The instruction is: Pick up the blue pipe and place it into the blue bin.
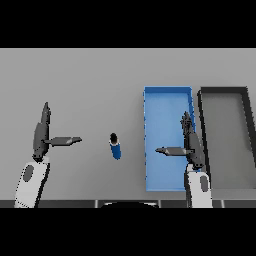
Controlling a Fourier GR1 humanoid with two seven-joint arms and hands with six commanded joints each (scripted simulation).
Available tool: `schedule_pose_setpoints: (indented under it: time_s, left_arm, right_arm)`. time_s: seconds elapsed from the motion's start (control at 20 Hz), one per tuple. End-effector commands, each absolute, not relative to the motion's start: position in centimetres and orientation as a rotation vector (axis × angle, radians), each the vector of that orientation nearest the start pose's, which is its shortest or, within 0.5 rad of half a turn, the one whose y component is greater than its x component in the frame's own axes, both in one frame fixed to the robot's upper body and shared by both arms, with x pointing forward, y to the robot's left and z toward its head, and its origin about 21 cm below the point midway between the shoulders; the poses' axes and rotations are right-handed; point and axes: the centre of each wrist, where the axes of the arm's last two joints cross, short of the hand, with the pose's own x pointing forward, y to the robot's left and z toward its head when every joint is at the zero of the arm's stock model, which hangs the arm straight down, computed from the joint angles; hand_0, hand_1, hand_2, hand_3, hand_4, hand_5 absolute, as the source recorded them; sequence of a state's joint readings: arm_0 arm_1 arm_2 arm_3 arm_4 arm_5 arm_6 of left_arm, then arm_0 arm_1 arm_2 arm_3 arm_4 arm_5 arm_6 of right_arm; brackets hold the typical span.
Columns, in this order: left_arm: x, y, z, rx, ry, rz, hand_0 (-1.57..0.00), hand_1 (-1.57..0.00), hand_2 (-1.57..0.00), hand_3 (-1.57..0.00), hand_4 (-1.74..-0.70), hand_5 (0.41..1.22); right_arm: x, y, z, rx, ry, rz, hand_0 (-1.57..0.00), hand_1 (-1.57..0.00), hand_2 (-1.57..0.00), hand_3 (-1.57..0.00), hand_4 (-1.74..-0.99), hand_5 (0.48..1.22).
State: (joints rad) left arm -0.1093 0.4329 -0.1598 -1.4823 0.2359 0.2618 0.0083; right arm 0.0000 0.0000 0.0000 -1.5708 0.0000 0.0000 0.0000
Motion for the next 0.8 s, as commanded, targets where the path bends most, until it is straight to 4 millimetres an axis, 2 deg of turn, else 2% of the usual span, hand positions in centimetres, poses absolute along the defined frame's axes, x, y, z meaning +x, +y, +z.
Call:
schedule_pose_setpoints:
  time_s: [0.0, 0.25, 0.3, 0.4, 0.5, 0.65, 0.75]
  left_arm:
    - [27.2, 29.1, 2.7, 0.249, -1.556, -0.086, 0.00, 0.00, 0.00, 0.00, -1.01, 0.586]
    - [26.9, 28.6, 2.5, 0.241, -1.566, -0.087, 0.00, 0.00, 0.00, 0.00, -1.01, 0.586]
    - [25.8, 29.4, 2.1, 0.191, -1.586, -0.252, 0.00, 0.00, 0.00, 0.00, -1.01, 0.586]
    - [25.1, 30.9, 2.5, 0.158, -1.583, -0.396, 0.00, 0.00, 0.00, 0.00, -1.01, 0.588]
    - [24.5, 31.6, 2.3, 0.133, -1.574, -0.453, 0.00, 0.00, 0.00, 0.00, -1.01, 0.589]
    - [24.9, 31.7, 2.6, 0.103, -1.564, -0.477, 0.00, 0.00, 0.00, 0.00, -1.01, 0.589]
    - [24.3, 31.6, 2.8, 0.032, -1.585, -0.503, 0.00, 0.00, 0.00, 0.00, -1.02, 0.594]
  right_arm:
    - [24.8, -22.9, -0.3, -0.001, -1.571, -0.001, 0.00, 0.00, 0.00, 0.00, -1.222, 0.603]
    - [24.6, -23.6, -0.4, -0.009, -1.565, 0.001, 0.00, 0.00, 0.00, 0.00, -1.222, 0.603]
    - [23.7, -24.5, -0.2, -0.058, -1.624, 0.128, 0.00, 0.00, 0.00, 0.00, -1.222, 0.603]
    - [22.6, -25.1, 0.3, -0.068, -1.660, 0.241, 0.00, 0.00, 0.00, 0.00, -1.230, 0.601]
    - [22.2, -24.9, 0.5, -0.068, -1.652, 0.285, 0.00, 0.00, 0.00, 0.00, -1.232, 0.599]
    - [22.2, -25.3, 0.8, -0.099, -1.626, 0.295, 0.00, 0.00, 0.00, 0.00, -1.226, 0.593]
    - [21.9, -24.9, 0.9, -0.086, -1.634, 0.308, 0.00, 0.00, 0.00, 0.00, -1.218, 0.589]
